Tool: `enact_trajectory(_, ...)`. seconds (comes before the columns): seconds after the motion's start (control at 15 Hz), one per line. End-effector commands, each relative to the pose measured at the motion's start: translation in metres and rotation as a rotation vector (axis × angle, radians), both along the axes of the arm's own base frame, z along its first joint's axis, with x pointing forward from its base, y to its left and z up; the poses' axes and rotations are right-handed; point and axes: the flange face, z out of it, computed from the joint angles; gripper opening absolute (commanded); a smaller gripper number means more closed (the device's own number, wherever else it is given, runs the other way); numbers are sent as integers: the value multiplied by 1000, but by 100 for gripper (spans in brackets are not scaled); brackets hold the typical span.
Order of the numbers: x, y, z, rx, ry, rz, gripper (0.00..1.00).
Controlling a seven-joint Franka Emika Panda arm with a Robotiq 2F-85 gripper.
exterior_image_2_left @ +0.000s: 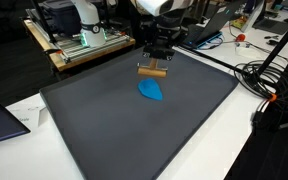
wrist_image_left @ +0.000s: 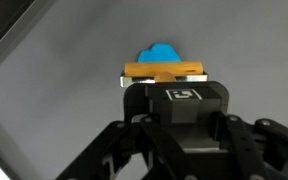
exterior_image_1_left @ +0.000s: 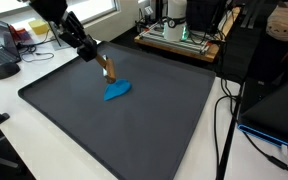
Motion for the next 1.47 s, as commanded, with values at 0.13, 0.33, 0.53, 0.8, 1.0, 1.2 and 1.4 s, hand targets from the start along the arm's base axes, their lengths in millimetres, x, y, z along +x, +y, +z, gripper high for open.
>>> enact_trajectory(0.13, 9, -60, 3, 203, 3, -108, 23)
enact_trajectory(0.33, 8, -93, -3, 270, -3, -185, 23)
enact_trajectory(0.53, 6, -124, -10, 316, -15, -258, 23)
enact_trajectory(0.8, 2, -156, -27, 358, -10, -342, 23)
enact_trajectory(1.0, 2, -170, -46, 377, 9, -395, 23)
enact_trajectory(1.2, 3, -175, -67, 385, 38, -436, 23)
enact_trajectory(1.4, 3, -183, -87, 382, 67, -490, 23)
